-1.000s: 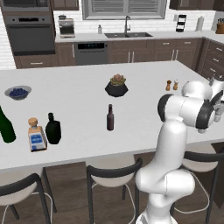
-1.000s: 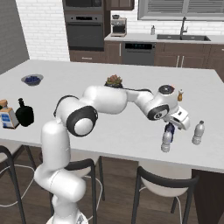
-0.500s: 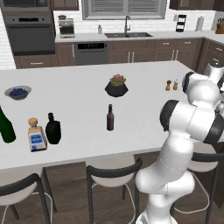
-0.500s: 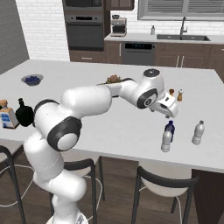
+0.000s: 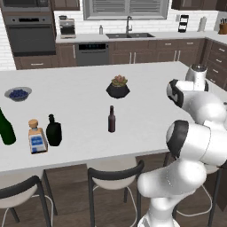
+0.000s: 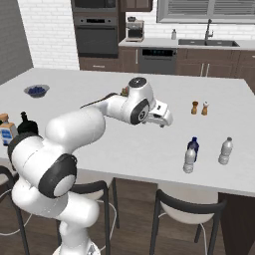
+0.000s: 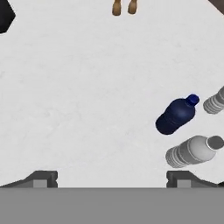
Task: Move the plastic bottles in the middle to the plastics group, and the glass bottles in the middle to the glass group.
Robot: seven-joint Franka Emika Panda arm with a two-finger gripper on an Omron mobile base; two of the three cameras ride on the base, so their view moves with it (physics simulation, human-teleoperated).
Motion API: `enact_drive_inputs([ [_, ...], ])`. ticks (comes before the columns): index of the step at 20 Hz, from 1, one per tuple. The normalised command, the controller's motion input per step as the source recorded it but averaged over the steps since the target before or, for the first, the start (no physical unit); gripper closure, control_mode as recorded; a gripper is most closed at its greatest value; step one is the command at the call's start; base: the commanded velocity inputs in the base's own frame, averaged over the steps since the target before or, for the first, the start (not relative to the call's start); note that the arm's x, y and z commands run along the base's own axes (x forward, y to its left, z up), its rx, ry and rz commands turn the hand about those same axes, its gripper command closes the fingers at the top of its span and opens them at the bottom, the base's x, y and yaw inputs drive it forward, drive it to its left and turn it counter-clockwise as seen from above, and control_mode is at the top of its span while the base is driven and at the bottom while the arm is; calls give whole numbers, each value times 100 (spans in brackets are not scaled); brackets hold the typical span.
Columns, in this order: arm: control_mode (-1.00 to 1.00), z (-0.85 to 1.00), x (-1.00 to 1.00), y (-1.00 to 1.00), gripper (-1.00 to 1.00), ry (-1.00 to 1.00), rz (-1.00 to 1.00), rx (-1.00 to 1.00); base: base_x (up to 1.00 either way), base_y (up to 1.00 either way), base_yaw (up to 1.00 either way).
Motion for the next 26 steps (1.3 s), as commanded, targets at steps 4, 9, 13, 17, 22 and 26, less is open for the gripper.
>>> enact_drive_inputs([
  [4,-100,33,21,86,-100,3,28,0,0,0,0],
  [9,-100,27,40,87,-100,12,26,0,0,0,0],
  [13,-100,2,27,92,-100,19,24,0,0,0,0],
  [17,-100,0,0,91,-100,19,19,0,0,0,0],
  [22,-100,0,-3,85,-100,5,5,0,0,0,0],
  [26,-100,-4,-16,69,-100,-6,0,0,0,0,0],
])
